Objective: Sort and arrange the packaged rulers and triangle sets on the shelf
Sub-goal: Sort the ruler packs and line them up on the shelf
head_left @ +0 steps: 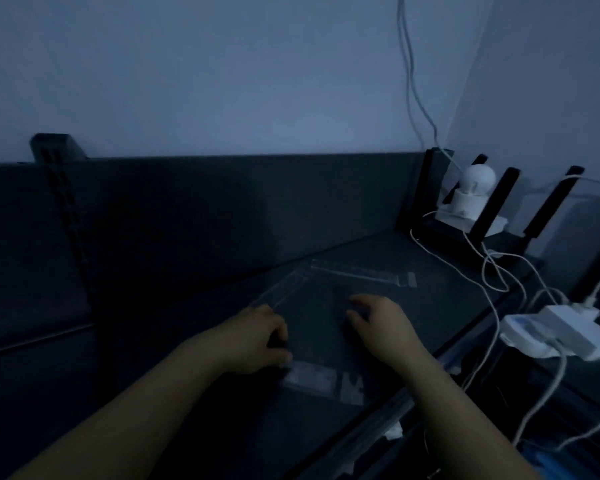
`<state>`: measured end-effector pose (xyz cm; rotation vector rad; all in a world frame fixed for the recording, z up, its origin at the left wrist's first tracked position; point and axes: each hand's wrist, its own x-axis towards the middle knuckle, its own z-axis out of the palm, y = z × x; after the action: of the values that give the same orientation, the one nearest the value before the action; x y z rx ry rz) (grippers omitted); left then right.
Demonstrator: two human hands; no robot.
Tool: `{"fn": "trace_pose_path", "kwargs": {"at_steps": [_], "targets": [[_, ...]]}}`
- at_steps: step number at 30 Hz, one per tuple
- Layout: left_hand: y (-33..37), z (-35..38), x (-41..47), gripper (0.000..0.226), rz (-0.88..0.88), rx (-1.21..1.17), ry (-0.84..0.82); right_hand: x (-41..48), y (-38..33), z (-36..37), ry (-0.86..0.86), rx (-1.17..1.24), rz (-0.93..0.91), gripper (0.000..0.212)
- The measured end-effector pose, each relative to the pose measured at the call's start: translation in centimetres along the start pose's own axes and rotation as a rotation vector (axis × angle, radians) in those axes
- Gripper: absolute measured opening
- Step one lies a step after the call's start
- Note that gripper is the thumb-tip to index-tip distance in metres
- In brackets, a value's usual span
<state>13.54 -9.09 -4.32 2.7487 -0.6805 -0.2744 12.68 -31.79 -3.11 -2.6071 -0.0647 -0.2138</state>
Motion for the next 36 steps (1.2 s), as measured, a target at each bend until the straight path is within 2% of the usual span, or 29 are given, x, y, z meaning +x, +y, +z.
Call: {"fn": "trace_pose_path", "kwargs": {"at_steps": [2, 3, 6, 11, 13, 15, 18, 22, 24, 28, 32, 36], "targets": [[-0.3, -0.4, 0.1, 0.055, -0.023, -0.003, -0.076, 1.4, 0.7, 0.0, -0.020, 0.017, -0.004, 0.039], [-0.3, -0.5, 0.3, 0.055, -0.040, -0.013, -0.084, 1.9, 1.1, 0.1, -0.026, 0.024, -0.006, 0.039], [-0.1, -0.7, 1.4, 0.035, -0.093, -0.076, -0.014, 3.2, 1.9, 0.3, -0.039, 0.037, -0.018, 0.039], [1.1, -0.8, 3.0, 0.018, -0.164, -0.129, 0.040, 5.0, 3.0, 0.1, -0.038, 0.018, -0.045, 0.036], [1.5, -1.4, 3.3, 0.020, -0.179, -0.236, 0.112, 5.9, 3.2, -0.2, -0.025, 0.004, -0.053, 0.032], [1.8, -2.0, 3.7, 0.031, -0.218, -0.322, 0.241, 7.1, 3.6, -0.3, -0.013, -0.026, -0.048, 0.031], [1.2, -2.2, 5.2, 0.033, -0.338, -0.278, 0.341, 9.1, 4.7, 0.1, -0.007, -0.103, -0.041, 0.026], [0.2, -1.0, 7.2, 0.027, -0.487, -0.132, 0.254, 11.2, 6.1, 1.1, -0.056, -0.238, -0.017, 0.037], [0.1, -1.0, 7.4, 0.031, -0.532, -0.078, 0.210, 11.4, 6.1, 1.1, -0.057, -0.264, -0.005, 0.033], [0.5, -2.0, 7.4, 0.029, -0.535, -0.169, 0.178, 11.6, 5.5, 0.7, -0.077, -0.296, 0.044, 0.031], [1.0, -2.5, 7.2, 0.043, -0.608, -0.180, 0.105, 11.8, 4.5, 0.7, -0.192, -0.282, 0.111, 0.030], [1.0, -2.0, 6.2, 0.044, -0.596, -0.266, 0.122, 10.9, 2.9, 0.7, -0.305, -0.111, 0.165, 0.038]]}}
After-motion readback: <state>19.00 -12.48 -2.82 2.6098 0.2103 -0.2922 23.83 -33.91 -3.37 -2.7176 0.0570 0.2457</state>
